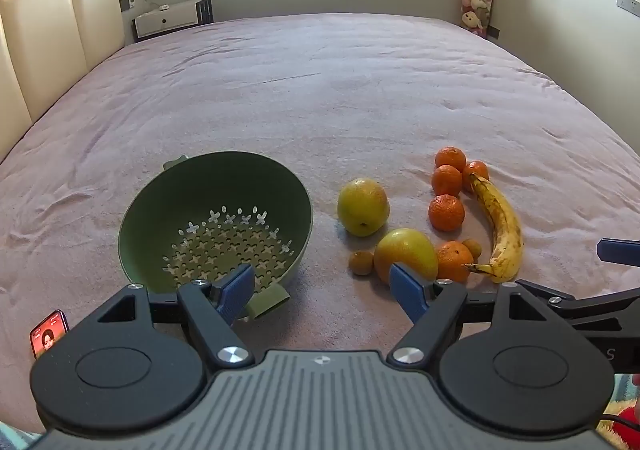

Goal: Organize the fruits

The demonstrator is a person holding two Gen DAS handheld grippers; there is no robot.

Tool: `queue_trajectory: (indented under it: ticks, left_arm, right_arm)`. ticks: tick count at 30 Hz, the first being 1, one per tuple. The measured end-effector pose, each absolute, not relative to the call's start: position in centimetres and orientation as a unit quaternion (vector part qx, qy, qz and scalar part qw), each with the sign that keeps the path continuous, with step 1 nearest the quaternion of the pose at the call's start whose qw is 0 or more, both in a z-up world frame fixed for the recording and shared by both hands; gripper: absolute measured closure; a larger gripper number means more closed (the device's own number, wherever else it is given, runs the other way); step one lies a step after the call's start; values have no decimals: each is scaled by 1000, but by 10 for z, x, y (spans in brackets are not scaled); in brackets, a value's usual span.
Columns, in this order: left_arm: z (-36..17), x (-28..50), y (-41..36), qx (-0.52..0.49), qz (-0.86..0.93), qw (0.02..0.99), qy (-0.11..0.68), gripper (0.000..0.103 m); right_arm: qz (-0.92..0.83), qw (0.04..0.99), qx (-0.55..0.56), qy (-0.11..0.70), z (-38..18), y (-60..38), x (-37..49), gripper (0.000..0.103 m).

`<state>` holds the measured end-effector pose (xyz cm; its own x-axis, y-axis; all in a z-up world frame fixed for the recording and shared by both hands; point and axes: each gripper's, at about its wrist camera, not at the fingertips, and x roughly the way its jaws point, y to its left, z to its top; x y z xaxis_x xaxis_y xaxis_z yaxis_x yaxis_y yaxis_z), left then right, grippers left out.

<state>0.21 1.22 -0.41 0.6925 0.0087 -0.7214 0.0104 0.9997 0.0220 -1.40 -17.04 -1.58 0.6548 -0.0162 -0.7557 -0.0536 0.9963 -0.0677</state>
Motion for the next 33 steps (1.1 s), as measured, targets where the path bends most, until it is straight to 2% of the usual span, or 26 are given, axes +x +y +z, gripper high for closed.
queue_trajectory:
  ticks: [33]
  left_arm:
    - [-4,2,11,12,0,920,392,13]
  right_arm:
    - [11,905,-36,423,-24,-174,-15,4]
